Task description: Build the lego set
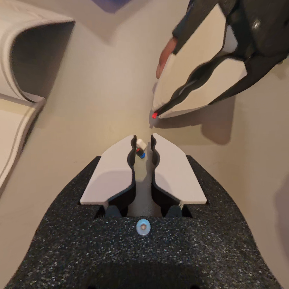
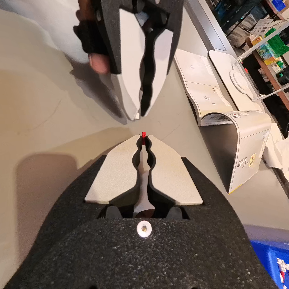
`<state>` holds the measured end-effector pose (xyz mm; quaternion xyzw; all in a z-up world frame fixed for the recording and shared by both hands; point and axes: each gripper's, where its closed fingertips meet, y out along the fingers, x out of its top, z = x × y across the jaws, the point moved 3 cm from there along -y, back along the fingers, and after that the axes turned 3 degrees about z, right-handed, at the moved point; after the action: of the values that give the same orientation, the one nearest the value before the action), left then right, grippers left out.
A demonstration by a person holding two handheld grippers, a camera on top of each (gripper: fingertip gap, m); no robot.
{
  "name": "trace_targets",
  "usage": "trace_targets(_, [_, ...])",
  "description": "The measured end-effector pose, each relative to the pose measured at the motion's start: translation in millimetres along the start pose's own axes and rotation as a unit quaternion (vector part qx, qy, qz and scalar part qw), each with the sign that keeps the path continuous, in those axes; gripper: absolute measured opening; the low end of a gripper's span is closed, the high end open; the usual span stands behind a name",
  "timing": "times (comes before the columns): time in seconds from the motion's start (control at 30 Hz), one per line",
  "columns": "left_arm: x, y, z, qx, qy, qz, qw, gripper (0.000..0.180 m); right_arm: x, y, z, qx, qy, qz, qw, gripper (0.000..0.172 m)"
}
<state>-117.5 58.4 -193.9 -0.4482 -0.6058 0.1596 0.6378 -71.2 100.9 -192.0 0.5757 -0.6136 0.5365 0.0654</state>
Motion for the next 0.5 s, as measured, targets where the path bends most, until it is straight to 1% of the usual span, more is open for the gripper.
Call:
trace_targets(0.07, [8.0, -4.2, -1.4, -0.008, -0.007, -0.028, 1.000, 0.017, 1.1, -1.2, 1.2, -0.001, -0.008, -0.006, 1.000, 0.003])
trace_targets(0.17, [17.5, -6.6, -7.2, -0.047, -0.035, -0.062, 0.996, 0.016, 2.5, -3.5, 0.3, -0.021, -0.034, -0.013, 0.999, 0.003])
trace_targets(0.27, [20.4, -4.3, -12.1, -0.081, -0.057, -0.072, 0.993, 0.015, 7.2, -6.9, 1.4, -0.036, -0.059, -0.027, 0.997, 0.003])
trace_targets(0.5, [21.9, -3.5, -15.8, -0.134, -0.104, -0.091, 0.981, 0.009, 15.8, -11.5, 6.5, -0.057, -0.099, -0.045, 0.992, 0.004])
